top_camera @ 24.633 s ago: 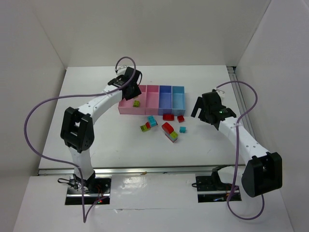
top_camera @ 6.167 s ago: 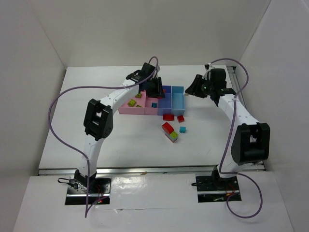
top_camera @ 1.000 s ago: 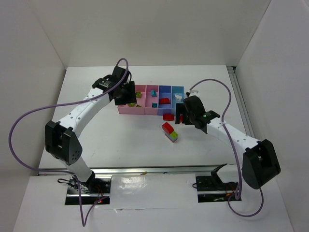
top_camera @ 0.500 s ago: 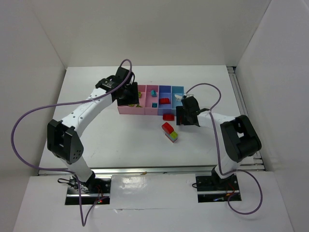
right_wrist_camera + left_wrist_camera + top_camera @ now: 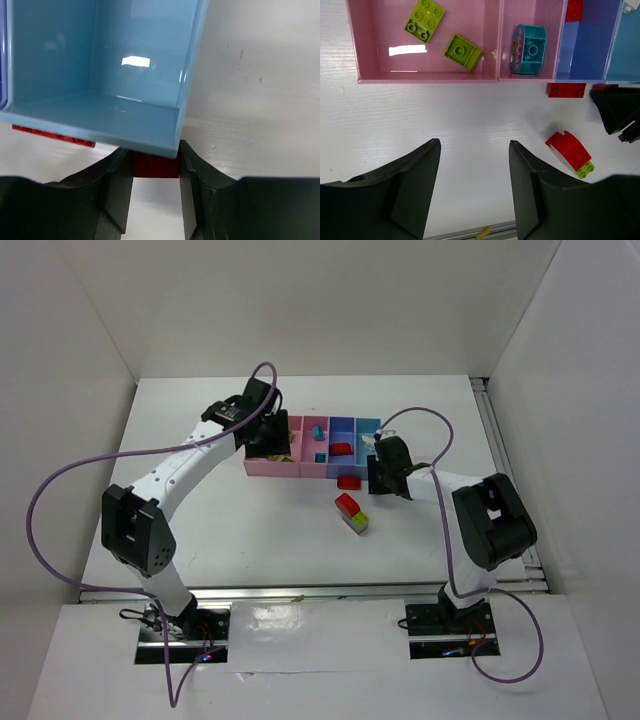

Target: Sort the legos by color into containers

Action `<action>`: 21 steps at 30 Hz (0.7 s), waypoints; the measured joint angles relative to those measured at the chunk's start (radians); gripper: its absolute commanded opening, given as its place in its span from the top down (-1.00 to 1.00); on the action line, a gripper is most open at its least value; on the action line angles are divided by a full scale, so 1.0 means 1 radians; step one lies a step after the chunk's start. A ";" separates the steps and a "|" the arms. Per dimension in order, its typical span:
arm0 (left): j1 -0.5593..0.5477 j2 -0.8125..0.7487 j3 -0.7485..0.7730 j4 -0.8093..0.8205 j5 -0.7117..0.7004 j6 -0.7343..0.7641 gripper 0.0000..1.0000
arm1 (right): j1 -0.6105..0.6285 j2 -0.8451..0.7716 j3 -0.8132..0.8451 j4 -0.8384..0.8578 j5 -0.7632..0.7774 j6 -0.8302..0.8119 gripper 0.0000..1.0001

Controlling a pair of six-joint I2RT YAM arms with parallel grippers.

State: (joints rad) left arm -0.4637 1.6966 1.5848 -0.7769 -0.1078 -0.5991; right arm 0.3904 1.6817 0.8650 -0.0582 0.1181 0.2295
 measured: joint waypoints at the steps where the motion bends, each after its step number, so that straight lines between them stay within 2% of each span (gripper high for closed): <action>1: -0.002 0.002 0.002 0.000 0.000 0.000 -0.35 | 0.000 -0.009 -0.003 -0.006 -0.002 0.000 0.46; 5: -0.005 0.010 0.009 0.000 0.001 0.000 -0.35 | 0.003 -0.109 -0.027 -0.071 0.002 0.010 0.51; 9: -0.006 0.037 0.036 0.000 0.002 0.001 -0.35 | 0.012 -0.282 -0.023 -0.138 0.008 0.020 0.51; 12: -0.006 0.056 0.059 -0.001 0.000 0.001 -0.35 | 0.018 -0.345 0.042 -0.167 0.000 0.019 0.51; 16: -0.006 0.062 0.074 0.000 -0.003 -0.002 -0.35 | 0.019 -0.260 0.196 -0.167 -0.026 0.015 0.51; 21: -0.006 0.061 0.074 -0.002 -0.014 -0.003 -0.35 | 0.031 -0.053 0.375 -0.150 -0.071 -0.001 0.51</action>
State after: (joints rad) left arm -0.4702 1.7580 1.6588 -0.7784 -0.1215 -0.6022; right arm 0.4213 1.6283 1.2396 -0.2085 0.0475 0.2283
